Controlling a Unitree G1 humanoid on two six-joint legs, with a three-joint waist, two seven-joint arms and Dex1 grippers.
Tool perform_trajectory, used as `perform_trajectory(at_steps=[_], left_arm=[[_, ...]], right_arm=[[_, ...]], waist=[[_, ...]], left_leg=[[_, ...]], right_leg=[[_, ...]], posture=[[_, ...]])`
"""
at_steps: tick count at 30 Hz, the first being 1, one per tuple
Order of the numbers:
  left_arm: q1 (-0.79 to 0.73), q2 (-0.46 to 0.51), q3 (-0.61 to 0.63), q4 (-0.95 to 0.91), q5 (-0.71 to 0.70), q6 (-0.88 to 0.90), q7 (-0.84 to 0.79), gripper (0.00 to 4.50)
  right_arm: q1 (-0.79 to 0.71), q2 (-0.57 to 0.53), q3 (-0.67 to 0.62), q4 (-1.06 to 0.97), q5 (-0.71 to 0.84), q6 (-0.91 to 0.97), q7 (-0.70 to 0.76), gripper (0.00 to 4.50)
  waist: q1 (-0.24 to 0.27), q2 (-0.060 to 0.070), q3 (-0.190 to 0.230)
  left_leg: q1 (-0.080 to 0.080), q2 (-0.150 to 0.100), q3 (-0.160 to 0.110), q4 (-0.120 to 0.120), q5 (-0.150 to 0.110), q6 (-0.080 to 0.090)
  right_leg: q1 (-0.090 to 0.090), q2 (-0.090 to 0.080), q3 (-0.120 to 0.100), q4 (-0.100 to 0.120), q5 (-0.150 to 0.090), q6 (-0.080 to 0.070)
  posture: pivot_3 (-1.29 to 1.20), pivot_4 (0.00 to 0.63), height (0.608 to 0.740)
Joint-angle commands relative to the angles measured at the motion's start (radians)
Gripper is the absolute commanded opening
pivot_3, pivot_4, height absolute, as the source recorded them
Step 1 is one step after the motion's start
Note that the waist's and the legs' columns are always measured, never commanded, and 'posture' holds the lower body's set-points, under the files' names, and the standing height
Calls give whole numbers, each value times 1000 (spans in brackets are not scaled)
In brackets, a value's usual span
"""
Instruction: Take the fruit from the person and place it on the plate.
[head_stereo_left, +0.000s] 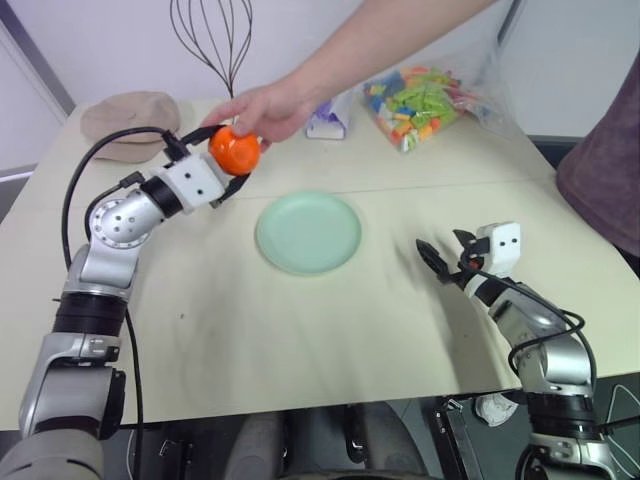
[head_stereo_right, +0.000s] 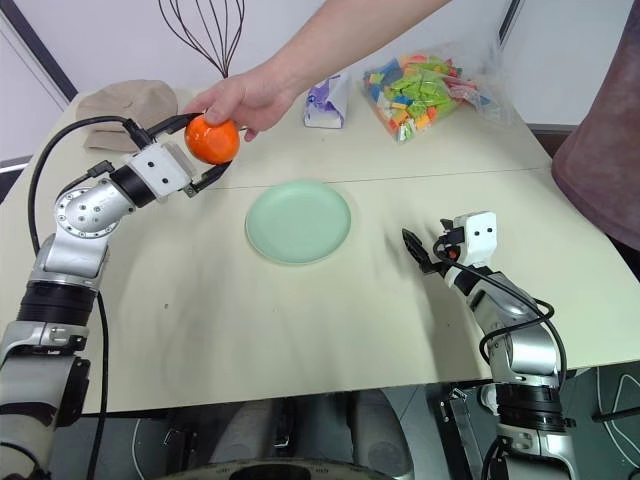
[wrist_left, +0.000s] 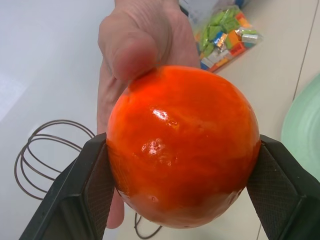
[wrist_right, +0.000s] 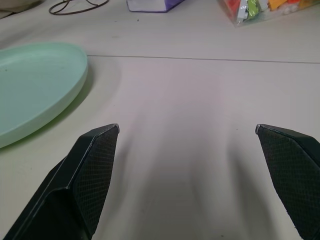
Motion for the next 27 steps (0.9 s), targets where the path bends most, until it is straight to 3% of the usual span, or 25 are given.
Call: perform_trajectory(at_steps=[1,4,8,13,16,19,27], left_arm=[[51,22,3,-113,-80,56,-87,3125],[137,-9,-16,-235,-146,174,-133,3125],[154,-159,-25,-314,-193,391,-48,3125],[118,-284,-49,-249,-172,530,25,3125],[78,-303,-76,-181,-133,521,29,3125],[37,-318,-86,-136,-132,500,25,4481],[22,-306,-59,-131,-160,552,-2,4481]], right_arm=[[-2,-6,-26,-51,10,-20,1,4500],[-3,-2,-22,-42,7,-26,3,4500],[-7,12,-10,-43,4,-26,-4,4500],[6,19,-11,-57,2,-26,-6,4500],[13,20,-16,-64,2,-26,-12,4500],[21,23,-17,-74,3,-25,-19,4500],[38,22,-24,-90,8,-25,-28,4500]], waist=[[-1,0,0],[-4,0,0],[9,0,0],[1,0,0],[-2,0,0],[-1,0,0],[-1,0,0]], left_leg=[[0,0,0,0,0,0],[0,0,1,0,0,0],[0,0,-1,1,0,1],[0,-1,-1,2,0,1],[0,0,-1,2,0,1],[1,0,-1,1,0,1],[1,0,-1,1,0,1]], right_leg=[[0,0,0,0,0,0],[0,-1,1,0,0,0],[1,-1,0,0,0,0],[1,0,0,0,1,2],[1,2,0,0,1,1],[1,2,0,0,1,1],[1,2,1,0,1,1]], posture=[[0,150,740],[0,150,740],[0,150,740],[0,150,740],[0,150,740],[0,150,740],[0,150,740]])
